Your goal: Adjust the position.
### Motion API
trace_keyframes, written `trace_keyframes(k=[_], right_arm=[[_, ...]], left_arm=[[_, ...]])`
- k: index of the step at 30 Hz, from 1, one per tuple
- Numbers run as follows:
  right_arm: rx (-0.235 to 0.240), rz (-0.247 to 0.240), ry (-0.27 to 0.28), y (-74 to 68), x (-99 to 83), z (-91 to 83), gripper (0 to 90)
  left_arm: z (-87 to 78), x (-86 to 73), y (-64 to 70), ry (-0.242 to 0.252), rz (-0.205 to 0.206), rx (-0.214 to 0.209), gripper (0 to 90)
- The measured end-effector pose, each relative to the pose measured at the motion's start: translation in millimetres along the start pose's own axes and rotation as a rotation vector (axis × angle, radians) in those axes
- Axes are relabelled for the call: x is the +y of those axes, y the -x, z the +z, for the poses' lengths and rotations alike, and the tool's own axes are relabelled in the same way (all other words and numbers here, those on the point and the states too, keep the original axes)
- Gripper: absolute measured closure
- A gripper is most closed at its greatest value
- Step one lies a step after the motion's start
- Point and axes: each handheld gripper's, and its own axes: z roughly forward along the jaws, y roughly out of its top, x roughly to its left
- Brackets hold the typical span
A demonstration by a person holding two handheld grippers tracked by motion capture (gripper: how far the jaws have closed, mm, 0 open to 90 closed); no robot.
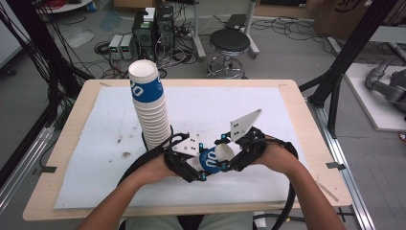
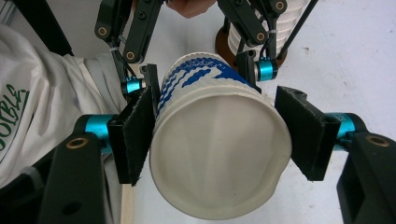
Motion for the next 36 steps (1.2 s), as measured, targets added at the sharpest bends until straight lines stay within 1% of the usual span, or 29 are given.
trace_keyframes(k=[1,2,3,4,5,8,9,10,11,12,13,14,15,16,17,18,19,20,21,22,23,25,26,28,29,31,33,34,36], right_arm=[[0.0,0.005,0.006,-0.5,-0.8,-1.4,31.7],[0.005,0.001,0.019,-0.5,-1.5,-2.4,31.8],[0.009,0.005,0.03,-1.0,-2.3,-3.9,31.9],[0.016,0.01,0.042,-1.6,-3.1,-5.1,31.9],[0.016,0.01,0.042,-1.6,-3.1,-5.1,31.9],[0.024,0.018,0.079,-2.0,-8.2,-8.9,31.9],[0.026,0.025,0.084,-2.1,-10.1,-9.7,31.9],[0.026,0.025,0.084,-2.1,-10.1,-9.7,31.9],[0.024,0.027,0.093,-1.8,-12.0,-10.5,31.9],[0.02,0.041,0.111,-2.0,-17.1,-13.1,31.9],[0.021,0.042,0.127,-1.9,-20.2,-14.6,31.9],[0.021,0.042,0.127,-1.9,-20.2,-14.6,31.9],[0.02,0.058,0.164,-2.7,-28.7,-18.5,31.9],[0.02,0.058,0.164,-2.7,-28.7,-18.5,31.9],[0.016,0.063,0.178,-2.7,-32.6,-20.2,32.0],[0.013,0.084,0.2,-3.3,-39.1,-22.2,32.0],[0.013,0.084,0.2,-3.3,-39.1,-22.2,32.0],[0.006,0.095,0.23,-4.0,-47.0,-24.8,32.0],[0.004,0.098,0.242,-4.5,-49.4,-25.4,32.0],[-0.003,0.105,0.26,-5.6,-52.7,-26.4,32.0],[-0.008,0.112,0.278,-6.7,-56.3,-27.2,32.0],[-0.022,0.129,0.316,-7.8,-63.8,-27.3,32.0],[-0.031,0.137,0.339,-7.9,-68.5,-26.6,32.0],[-0.034,0.147,0.366,-7.7,-74.2,-25.2,32.0],[-0.034,0.147,0.366,-7.7,-74.2,-25.2,32.0],[-0.03,0.165,0.417,-8.1,-81.3,-21.1,32.0],[-0.026,0.168,0.443,-8.2,-84.0,-18.8,32.0],[-0.026,0.168,0.443,-8.2,-84.0,-18.8,32.0],[-0.01,0.18,0.492,-8.2,-87.3,-15.2,32.1]], left_arm=[[-0.5,0.0,-0.1,0.002,0.002,-0.001,26.2],[-0.3,-2.0,0.7,0.038,-0.007,-0.014,25.3],[-0.5,-3.3,1.0,0.056,-0.013,-0.019,24.4],[-0.5,-3.3,1.0,0.056,-0.013,-0.019,23.9],[-0.5,-4.5,1.3,0.075,-0.017,-0.026,23.9],[-0.8,-6.3,1.1,0.113,-0.034,-0.033,19.6],[-1.1,-7.5,0.3,0.133,-0.045,-0.026,17.6],[-1.1,-7.5,0.3,0.133,-0.045,-0.026,17.2],[-1.6,-8.6,-0.2,0.148,-0.054,-0.022,17.2],[-2.2,-10.0,-0.3,0.165,-0.066,-0.022,17.2],[-3.4,-11.6,-0.4,0.179,-0.065,-0.02,17.2],[-4.4,-13.4,-0.5,0.199,-0.064,-0.021,17.2],[-5.6,-15.7,-0.6,0.219,-0.07,-0.021,17.2],[-6.3,-17.4,-0.7,0.238,-0.075,-0.016,17.2],[-7.1,-18.9,-0.8,0.255,-0.081,-0.011,17.2],[-8.3,-21.1,-1.4,0.273,-0.087,-0.005,17.2],[-8.3,-21.1,-1.4,0.273,-0.087,-0.005,17.2],[-9.5,-23.5,-2.1,0.289,-0.095,0.004,17.2],[-9.9,-24.6,-2.3,0.305,-0.104,0.01,17.2],[-9.9,-24.6,-2.3,0.305,-0.104,0.01,17.1],[-11.4,-27.2,-2.6,0.338,-0.12,0.014,17.0],[-12.2,-28.3,-2.5,0.349,-0.122,0.016,17.1],[-12.5,-30.2,-2.0,0.372,-0.125,0.016,17.1],[-12.3,-30.8,-1.5,0.382,-0.126,0.016,17.0],[-12.4,-31.3,-1.2,0.388,-0.117,0.019,17.0],[-12.2,-31.8,-0.4,0.405,-0.118,0.023,17.0],[-11.7,-32.5,0.4,0.43,-0.12,0.022,17.0],[-11.7,-32.5,0.4,0.43,-0.12,0.022,17.0],[-11.3,-32.8,0.9,0.447,-0.125,0.016,17.0]])
